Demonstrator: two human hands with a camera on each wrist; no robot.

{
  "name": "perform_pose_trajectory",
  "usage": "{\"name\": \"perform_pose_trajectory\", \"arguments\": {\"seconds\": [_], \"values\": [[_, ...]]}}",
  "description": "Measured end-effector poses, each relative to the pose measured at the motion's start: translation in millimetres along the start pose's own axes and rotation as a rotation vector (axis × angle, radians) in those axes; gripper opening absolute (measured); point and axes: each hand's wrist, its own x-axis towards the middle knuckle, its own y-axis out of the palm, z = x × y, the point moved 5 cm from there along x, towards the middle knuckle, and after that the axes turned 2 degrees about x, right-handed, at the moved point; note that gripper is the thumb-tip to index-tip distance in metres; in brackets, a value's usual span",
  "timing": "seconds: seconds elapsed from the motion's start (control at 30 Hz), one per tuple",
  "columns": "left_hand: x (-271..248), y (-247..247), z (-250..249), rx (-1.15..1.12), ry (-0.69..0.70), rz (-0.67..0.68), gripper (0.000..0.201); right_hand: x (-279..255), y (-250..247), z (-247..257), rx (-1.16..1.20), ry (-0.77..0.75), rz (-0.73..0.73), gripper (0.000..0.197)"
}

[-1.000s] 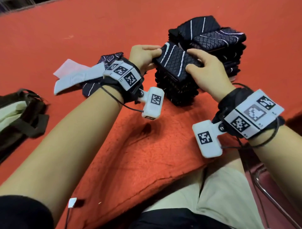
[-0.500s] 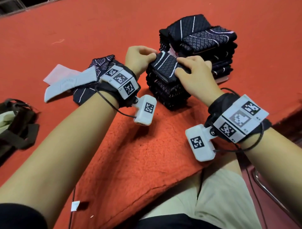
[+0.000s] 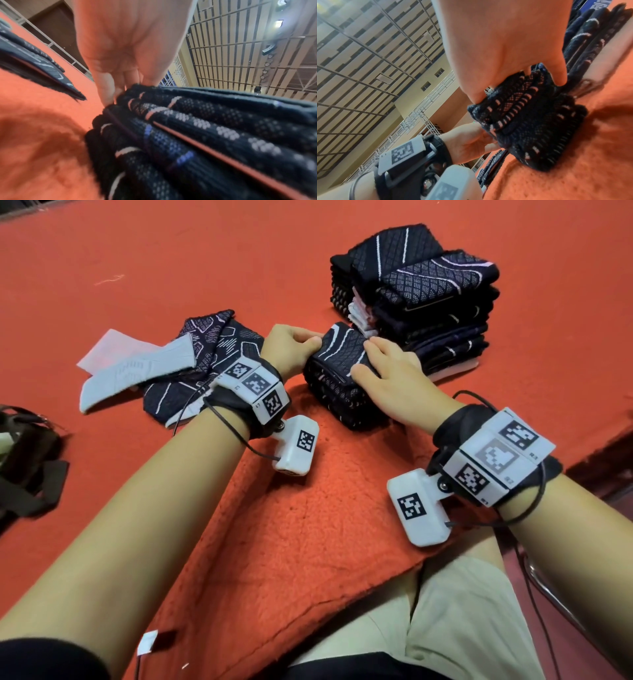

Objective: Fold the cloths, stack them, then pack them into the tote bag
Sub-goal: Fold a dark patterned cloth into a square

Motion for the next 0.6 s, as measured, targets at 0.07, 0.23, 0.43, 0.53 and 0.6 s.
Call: {"name": "perform_pose_trajectory", "arguments": {"seconds": [0.07,0.23,0.43,0.53,0.6], "values": [[-2.0,0.9,0.6,0.026,0.012,-0.028,0.021,-0.9,1.5,-0.4,0.002,0.005,0.014,0.058],[-9.7,-0.8,-6.1,0.084,0.070,-0.092,0.027,-3.9,0.1,1.9,0.003,0.006,0.005,0.058],[-15.4,-10.7,-19.7,0.011,0.034,-0.096,0.031,-5.0,-10.9,10.1,-0.049,-0.034,-0.012,0.057],[-18.2,-21.9,-29.9,0.001,0.057,-0.113,0.031,-5.4,-18.9,14.3,-0.050,-0.029,-0.033,0.054],[-20.3,-29.6,-33.8,-0.012,0.064,-0.113,0.030,-8.0,-24.1,19.9,-0.046,-0.046,-0.075,0.051]]}}
